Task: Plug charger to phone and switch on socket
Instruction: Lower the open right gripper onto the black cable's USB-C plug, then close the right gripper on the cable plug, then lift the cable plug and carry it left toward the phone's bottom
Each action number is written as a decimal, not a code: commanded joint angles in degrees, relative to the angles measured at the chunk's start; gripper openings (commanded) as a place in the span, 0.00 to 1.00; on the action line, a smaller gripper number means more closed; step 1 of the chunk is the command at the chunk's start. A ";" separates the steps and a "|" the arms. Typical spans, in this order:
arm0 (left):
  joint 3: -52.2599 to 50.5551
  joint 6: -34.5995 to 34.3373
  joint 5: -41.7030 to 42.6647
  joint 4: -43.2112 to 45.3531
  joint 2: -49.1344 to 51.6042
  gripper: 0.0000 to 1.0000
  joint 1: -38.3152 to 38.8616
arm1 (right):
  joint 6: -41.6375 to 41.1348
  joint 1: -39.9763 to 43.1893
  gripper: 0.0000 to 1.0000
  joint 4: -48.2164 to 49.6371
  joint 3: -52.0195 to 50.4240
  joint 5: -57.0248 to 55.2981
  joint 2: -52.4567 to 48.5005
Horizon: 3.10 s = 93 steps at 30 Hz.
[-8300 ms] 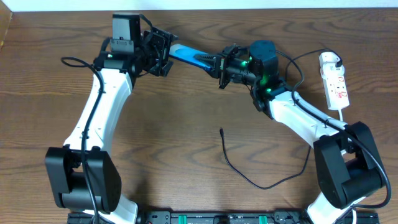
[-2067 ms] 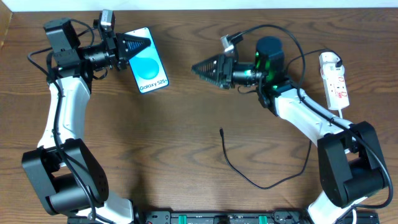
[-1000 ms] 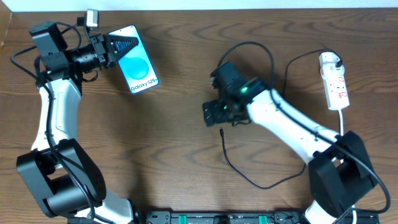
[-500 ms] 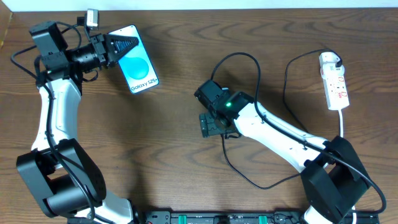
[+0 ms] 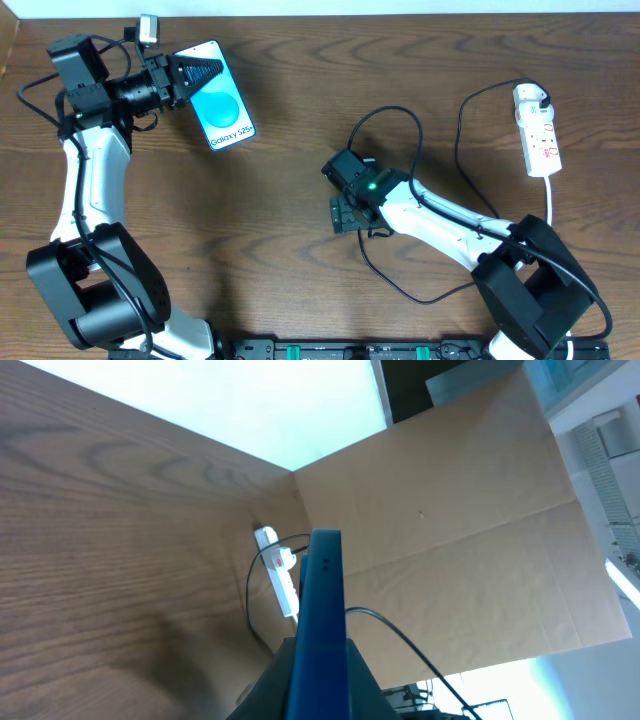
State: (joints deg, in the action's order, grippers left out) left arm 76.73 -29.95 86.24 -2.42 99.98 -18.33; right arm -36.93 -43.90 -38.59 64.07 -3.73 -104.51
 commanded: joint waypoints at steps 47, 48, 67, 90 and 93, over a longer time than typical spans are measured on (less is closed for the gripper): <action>0.17 0.42 1.14 0.37 0.00 0.07 -0.24 | -0.55 -0.44 0.13 4.31 -2.95 2.43 -1.86; 0.17 0.42 1.14 0.37 0.00 0.07 -0.24 | -0.55 -0.44 0.10 4.33 -2.95 2.43 -1.86; 0.17 0.37 1.16 0.37 0.00 0.07 -0.24 | -0.76 1.07 0.01 5.33 -1.60 6.29 -1.84; 0.20 -4.02 -1.46 1.14 0.00 0.07 -0.24 | 5.38 13.11 0.01 40.89 -1.18 66.31 -1.86; 0.20 -8.59 -1.88 5.46 0.00 0.07 -0.24 | 2.80 13.11 0.01 45.72 -1.18 66.25 -1.86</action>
State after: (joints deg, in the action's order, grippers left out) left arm 76.69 -32.99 84.51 -0.08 100.01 -18.33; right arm -32.62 -31.03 4.54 62.19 57.91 -105.73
